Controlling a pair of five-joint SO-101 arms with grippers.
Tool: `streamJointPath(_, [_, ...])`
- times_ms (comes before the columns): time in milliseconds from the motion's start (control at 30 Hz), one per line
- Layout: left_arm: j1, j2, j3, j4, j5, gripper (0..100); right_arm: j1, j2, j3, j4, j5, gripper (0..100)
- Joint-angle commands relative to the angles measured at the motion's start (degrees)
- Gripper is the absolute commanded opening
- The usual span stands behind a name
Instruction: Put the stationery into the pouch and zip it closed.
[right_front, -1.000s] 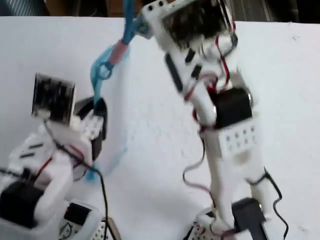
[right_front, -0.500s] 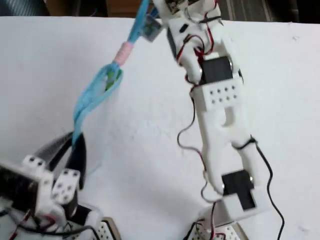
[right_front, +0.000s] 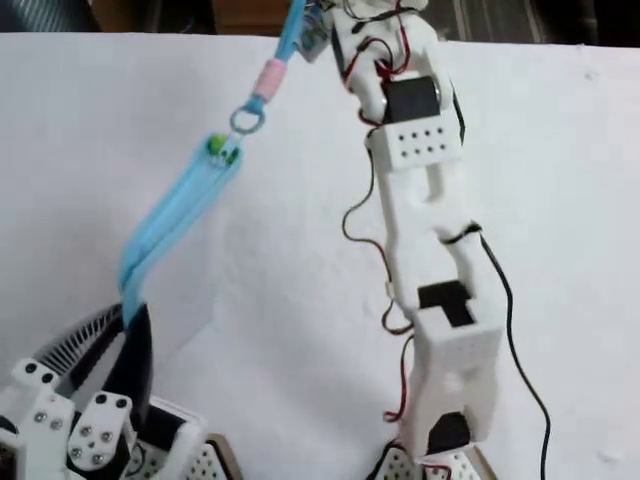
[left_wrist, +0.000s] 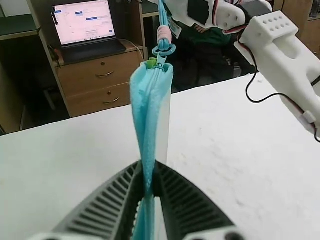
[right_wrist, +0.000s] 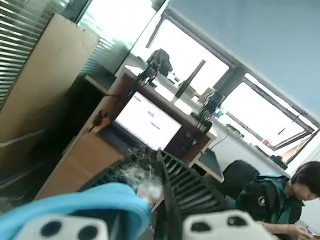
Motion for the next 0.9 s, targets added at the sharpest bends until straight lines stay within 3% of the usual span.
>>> streamJointPath(0, [0.31,-1.1,-3.87,0.44,0.44,2,6.55,2.51,-8.79,0.66,0.79,1.6])
streamJointPath(167, [0.31,-1.1,-4.48,0.35,0.44,2,6.9,3.91,-14.42,4.18,0.7,1.6])
streamJointPath(733, [0.31,-1.1,-7.12,0.35,0.26,2,19.38,9.19,-14.51,7.52,0.88,1.5])
streamJointPath(867, [-0.13,-0.84,-6.95,0.26,-1.05,2,18.24,6.73,-17.05,10.33,0.79,1.6])
